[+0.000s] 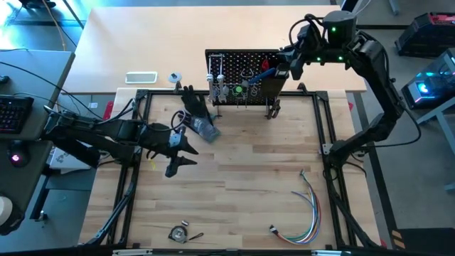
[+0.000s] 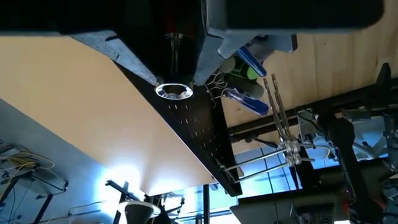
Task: Hang tools onto peg board
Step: Put the silver socket into the black bin on the pegboard
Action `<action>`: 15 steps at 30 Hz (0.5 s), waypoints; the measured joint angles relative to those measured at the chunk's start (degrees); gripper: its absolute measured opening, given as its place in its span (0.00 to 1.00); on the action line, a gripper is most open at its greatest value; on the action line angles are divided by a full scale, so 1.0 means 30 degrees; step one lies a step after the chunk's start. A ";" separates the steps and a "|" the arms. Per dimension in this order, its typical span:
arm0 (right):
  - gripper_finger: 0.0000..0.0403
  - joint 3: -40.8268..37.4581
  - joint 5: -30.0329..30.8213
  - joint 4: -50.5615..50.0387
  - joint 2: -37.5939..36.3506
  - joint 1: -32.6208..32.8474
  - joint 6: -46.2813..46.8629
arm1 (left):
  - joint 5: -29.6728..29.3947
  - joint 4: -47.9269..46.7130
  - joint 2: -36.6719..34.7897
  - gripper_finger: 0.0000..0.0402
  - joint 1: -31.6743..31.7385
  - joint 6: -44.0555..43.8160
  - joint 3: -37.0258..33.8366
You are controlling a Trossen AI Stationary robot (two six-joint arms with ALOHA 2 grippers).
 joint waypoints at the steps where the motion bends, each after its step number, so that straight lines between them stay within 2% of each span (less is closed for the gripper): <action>1: 0.19 -0.0001 -0.0011 0.0000 0.0000 0.0000 -0.0048 | 0.0000 -0.0074 0.0000 0.43 0.0000 -0.0045 0.0000; 10: 0.35 -0.0013 -0.0048 0.0015 -0.0007 0.0007 -0.0135 | 0.0061 -0.0757 -0.0003 0.43 0.0000 -0.0114 0.0000; 15: 0.37 -0.0013 -0.0055 0.0031 -0.0007 0.0007 0.0006 | 0.0073 -0.1379 -0.0180 0.43 -0.0007 -0.0108 0.0000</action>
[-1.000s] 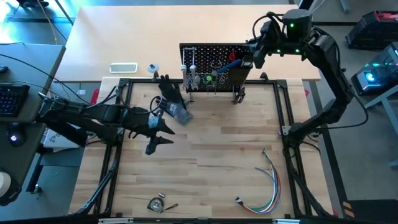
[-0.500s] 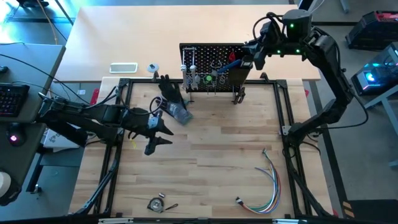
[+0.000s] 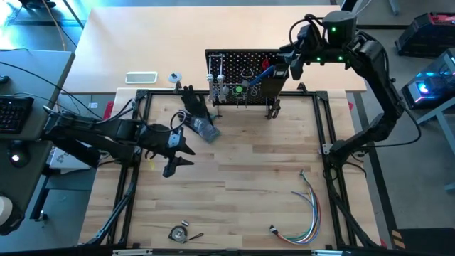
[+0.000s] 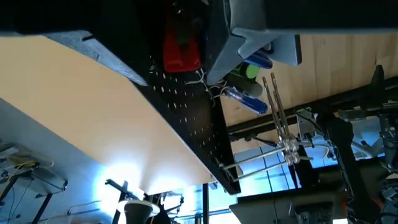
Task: Hang tools onto peg board
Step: Put the silver socket into the black bin on the pegboard
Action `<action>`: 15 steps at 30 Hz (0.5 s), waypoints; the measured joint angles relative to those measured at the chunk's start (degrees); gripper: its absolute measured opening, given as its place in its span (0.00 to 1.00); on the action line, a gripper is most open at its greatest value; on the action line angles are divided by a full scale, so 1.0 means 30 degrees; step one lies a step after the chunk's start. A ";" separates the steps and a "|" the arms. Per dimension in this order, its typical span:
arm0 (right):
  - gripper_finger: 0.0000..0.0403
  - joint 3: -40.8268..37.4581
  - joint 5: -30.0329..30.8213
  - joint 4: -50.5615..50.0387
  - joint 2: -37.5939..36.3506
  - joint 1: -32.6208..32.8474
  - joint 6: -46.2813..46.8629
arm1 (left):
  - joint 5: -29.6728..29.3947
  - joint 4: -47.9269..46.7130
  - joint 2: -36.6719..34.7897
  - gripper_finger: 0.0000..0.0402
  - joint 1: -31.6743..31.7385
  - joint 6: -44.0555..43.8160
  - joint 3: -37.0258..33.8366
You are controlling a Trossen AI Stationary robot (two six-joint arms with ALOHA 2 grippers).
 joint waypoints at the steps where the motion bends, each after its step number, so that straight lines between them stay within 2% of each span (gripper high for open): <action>1: 0.37 0.0000 0.0011 0.0087 0.0000 0.0000 -0.0003 | 0.0000 -0.0133 -0.0108 0.43 0.0005 -0.0001 0.0000; 9: 0.37 -0.0022 0.0532 0.2226 -0.0931 0.0007 -0.0199 | -0.0060 -0.3237 -0.1841 0.43 -0.0290 -0.0484 0.0000; 13: 0.37 -0.0022 0.1134 0.3272 -0.1949 0.0012 -0.0488 | -0.0007 -0.5895 -0.2144 0.43 -0.1386 -0.2074 -0.0028; 15: 0.37 -0.0022 0.1144 0.3436 -0.2442 0.0126 -0.0491 | 0.0000 -0.6144 -0.2144 0.43 -0.2375 -0.3016 -0.0516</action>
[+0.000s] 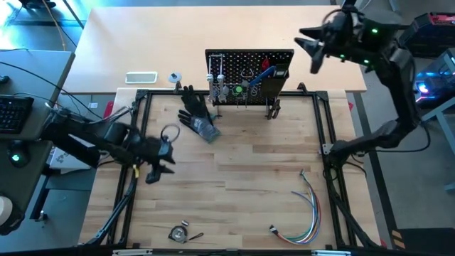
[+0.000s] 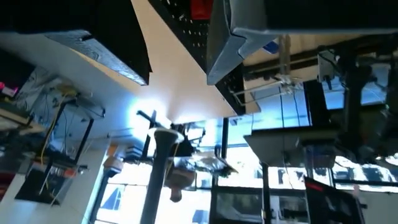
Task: Hang tools onto peg board
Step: Put the silver socket into the black bin on the pegboard
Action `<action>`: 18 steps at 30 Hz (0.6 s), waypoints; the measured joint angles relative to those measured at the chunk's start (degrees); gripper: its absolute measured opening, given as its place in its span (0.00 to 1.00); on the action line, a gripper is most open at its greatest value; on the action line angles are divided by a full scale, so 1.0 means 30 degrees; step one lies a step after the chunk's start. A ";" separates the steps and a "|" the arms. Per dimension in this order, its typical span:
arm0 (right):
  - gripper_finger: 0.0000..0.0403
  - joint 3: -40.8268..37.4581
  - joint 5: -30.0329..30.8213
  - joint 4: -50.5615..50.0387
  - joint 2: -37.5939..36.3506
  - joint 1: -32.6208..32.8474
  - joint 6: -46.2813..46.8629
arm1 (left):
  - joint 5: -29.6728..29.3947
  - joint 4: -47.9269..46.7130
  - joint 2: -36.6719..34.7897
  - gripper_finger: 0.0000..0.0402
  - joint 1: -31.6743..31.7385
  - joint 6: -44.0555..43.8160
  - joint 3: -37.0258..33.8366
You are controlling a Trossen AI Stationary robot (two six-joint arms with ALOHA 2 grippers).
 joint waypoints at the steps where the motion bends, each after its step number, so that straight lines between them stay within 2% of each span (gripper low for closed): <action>1: 0.37 0.0000 0.0000 -0.0042 -0.0243 0.0076 -0.0007 | 0.0013 0.0159 0.0000 0.43 -0.0615 -0.0467 -0.0396; 3: 0.37 0.0000 0.0000 -0.0228 -0.0663 0.0294 -0.0177 | 0.0073 0.1148 0.0051 0.43 -0.1856 -0.1216 -0.1339; 7: 0.37 0.0000 0.0000 -0.0973 -0.1320 0.1018 -0.0389 | -0.0078 0.5333 0.0551 0.43 -0.4088 -0.2717 -0.3680; 10: 0.37 0.0000 0.0000 -0.1579 -0.1597 0.1543 -0.0392 | -0.1088 0.8241 0.1431 0.43 -0.5088 -0.4437 -0.4978; 18: 0.37 0.0000 0.0015 -0.3629 -0.1748 0.3345 -0.1183 | -0.0876 1.1072 0.5277 0.43 -0.7485 -0.5967 -0.5444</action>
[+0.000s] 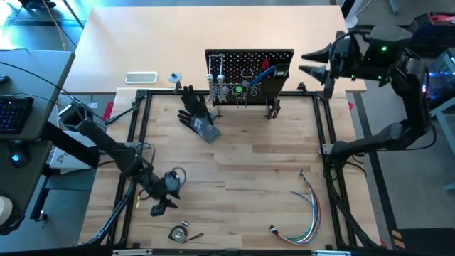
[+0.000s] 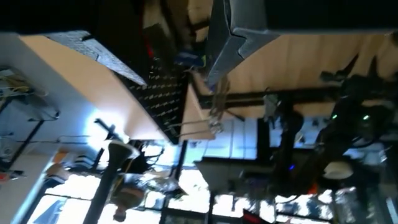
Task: Hang tools onto peg board
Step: Put the silver socket into the black bin on the pegboard
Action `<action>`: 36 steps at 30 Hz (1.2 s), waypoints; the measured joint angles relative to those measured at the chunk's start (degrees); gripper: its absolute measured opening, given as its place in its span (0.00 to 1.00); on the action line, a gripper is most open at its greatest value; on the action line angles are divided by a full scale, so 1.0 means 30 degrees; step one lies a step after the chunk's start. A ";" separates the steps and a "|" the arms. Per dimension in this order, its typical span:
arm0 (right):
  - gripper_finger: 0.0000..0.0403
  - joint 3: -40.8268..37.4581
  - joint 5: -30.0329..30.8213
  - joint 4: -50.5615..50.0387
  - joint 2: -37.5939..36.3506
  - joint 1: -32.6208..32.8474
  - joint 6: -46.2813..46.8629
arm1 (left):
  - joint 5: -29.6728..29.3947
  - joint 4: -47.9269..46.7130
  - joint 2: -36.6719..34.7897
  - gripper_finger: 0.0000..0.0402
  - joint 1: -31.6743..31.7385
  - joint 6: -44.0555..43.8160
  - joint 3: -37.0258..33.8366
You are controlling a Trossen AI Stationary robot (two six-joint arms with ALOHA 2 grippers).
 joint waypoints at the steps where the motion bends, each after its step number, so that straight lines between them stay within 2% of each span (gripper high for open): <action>1: 0.37 0.0000 0.0000 -0.0281 0.0036 0.0293 -0.0088 | 0.0012 0.0176 0.0412 0.43 -0.0290 -0.0009 0.0000; 11: 0.37 -0.0767 0.0022 -0.2874 0.0073 0.3781 -0.0311 | -0.0159 0.0029 0.2531 0.43 -0.1929 0.0989 0.0000; 16: 0.37 -0.2254 0.0029 -0.3435 0.0080 0.5993 -0.0121 | -0.0665 0.0043 0.2679 0.43 -0.2102 0.0205 0.0000; 22: 0.37 -0.5433 0.0261 -0.2464 0.0073 0.8992 -0.0108 | -0.2352 0.0087 0.2679 0.43 -0.2718 -0.0378 -0.0007; 29: 0.37 -1.0719 0.0313 0.1612 0.0073 1.2139 0.0112 | -0.3327 0.1000 0.2679 0.43 -0.3417 -0.2111 -0.0908; 36: 0.37 -1.7243 0.0306 1.0062 0.0087 1.3823 0.0032 | -0.3785 0.3534 0.2679 0.43 -0.3648 -0.3208 -0.2245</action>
